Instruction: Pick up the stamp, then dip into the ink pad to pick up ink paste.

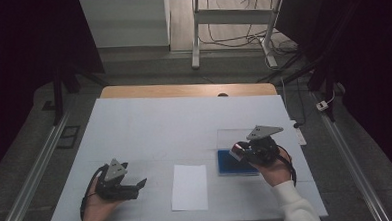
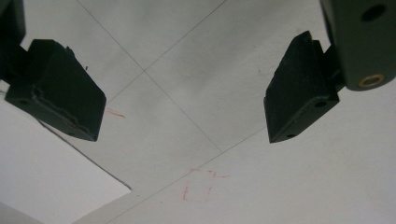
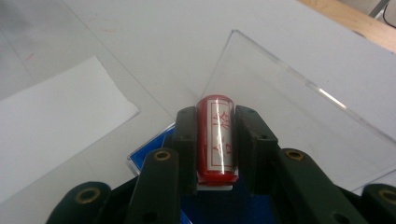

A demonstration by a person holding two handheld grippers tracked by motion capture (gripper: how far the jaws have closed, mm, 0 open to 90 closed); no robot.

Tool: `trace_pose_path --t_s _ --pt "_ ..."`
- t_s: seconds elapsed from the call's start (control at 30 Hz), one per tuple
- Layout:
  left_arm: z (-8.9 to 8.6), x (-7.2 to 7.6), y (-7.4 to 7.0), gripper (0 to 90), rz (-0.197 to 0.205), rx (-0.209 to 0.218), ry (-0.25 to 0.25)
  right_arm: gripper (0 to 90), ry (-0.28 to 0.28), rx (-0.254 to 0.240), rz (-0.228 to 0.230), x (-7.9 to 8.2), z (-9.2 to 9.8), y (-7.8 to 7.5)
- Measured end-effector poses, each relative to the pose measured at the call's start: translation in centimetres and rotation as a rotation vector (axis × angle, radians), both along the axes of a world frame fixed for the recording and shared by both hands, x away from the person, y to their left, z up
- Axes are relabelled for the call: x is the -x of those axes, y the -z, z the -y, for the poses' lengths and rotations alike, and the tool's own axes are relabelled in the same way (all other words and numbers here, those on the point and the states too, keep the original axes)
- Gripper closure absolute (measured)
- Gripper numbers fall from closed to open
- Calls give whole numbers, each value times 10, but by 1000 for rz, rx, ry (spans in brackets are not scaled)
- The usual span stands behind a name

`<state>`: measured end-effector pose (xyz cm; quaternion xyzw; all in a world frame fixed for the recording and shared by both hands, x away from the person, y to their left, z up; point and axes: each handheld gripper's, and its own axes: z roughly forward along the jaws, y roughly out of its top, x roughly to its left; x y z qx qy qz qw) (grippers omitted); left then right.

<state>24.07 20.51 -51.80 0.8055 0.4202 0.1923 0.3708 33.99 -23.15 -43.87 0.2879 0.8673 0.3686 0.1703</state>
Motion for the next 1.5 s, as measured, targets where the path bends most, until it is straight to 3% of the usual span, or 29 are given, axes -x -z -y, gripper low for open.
trace_pose_path --t_s 0.23,0.53,0.9,1.5 --pt "0 0 0 134 2 -2 2 701 -6 -24 13 4 3 -12" --pt "1 0 0 134 3 -3 2 701 -26 10 10 5 2 -15" --pt "2 0 1 134 0 -9 4 701 -10 70 -53 -5 1 2" --pt "2 0 1 134 0 -7 5 701 1 113 -88 -12 -1 17"
